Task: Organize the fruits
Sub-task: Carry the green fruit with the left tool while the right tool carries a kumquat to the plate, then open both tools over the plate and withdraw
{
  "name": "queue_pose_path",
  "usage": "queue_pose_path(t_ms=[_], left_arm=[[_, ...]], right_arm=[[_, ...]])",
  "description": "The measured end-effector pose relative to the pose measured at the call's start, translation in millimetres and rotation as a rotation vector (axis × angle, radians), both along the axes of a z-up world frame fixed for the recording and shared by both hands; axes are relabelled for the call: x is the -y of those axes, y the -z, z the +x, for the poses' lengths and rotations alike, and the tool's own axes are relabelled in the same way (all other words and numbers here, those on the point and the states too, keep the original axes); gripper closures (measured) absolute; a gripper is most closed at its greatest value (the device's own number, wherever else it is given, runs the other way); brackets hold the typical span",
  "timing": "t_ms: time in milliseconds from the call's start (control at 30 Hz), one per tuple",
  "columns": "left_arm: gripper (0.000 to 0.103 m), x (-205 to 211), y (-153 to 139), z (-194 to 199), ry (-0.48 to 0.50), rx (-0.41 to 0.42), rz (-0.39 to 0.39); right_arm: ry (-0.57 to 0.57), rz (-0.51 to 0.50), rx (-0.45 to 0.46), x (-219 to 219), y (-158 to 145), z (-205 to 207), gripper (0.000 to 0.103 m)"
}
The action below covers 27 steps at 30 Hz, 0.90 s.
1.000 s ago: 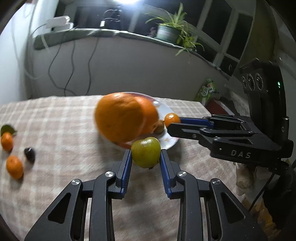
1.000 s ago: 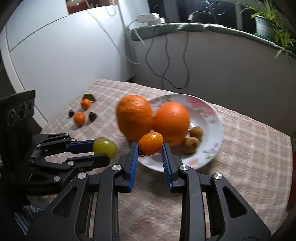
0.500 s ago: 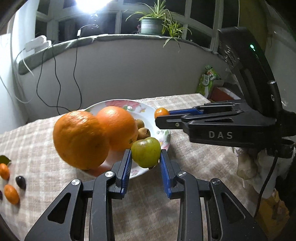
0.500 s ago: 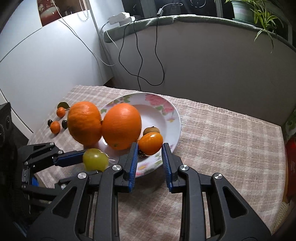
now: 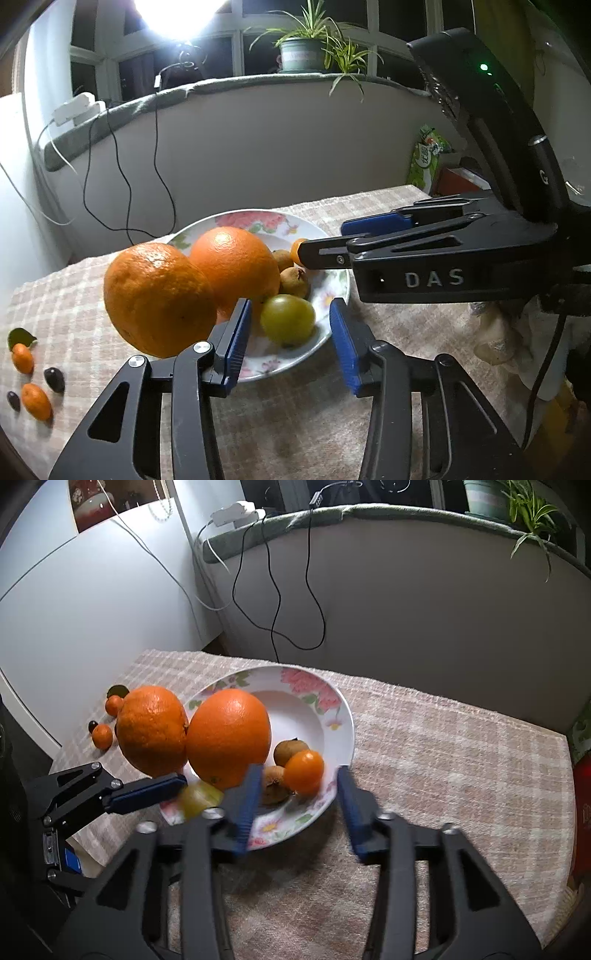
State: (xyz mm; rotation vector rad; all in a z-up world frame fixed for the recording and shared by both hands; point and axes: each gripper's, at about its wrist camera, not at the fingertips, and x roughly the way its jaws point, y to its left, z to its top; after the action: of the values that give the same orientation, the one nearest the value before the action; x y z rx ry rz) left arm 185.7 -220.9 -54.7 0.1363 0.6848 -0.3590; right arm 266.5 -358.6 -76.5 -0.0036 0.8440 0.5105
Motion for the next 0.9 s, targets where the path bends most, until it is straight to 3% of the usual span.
queue_pose_path(t_ms=[133,300,900], left_arm=[[0.06,-2.3,-3.0,-0.9,-0.001,0.006,-0.01],[0.059,-3.1,-6.8,-4.7,0.003,0.009,-0.02],[0.05,-9.8,-25.1,-24.1,0.017,0.043,-0.06]], right_arm=[[0.022,0.011,-0.001,3.3,-2.9,1.4,0.047],[0.046,0.029,0.004,9.4,-6.6,-1.1,0.035],[0.087,0.012,0.032,14.4,-25.5,-20.8,0.023]])
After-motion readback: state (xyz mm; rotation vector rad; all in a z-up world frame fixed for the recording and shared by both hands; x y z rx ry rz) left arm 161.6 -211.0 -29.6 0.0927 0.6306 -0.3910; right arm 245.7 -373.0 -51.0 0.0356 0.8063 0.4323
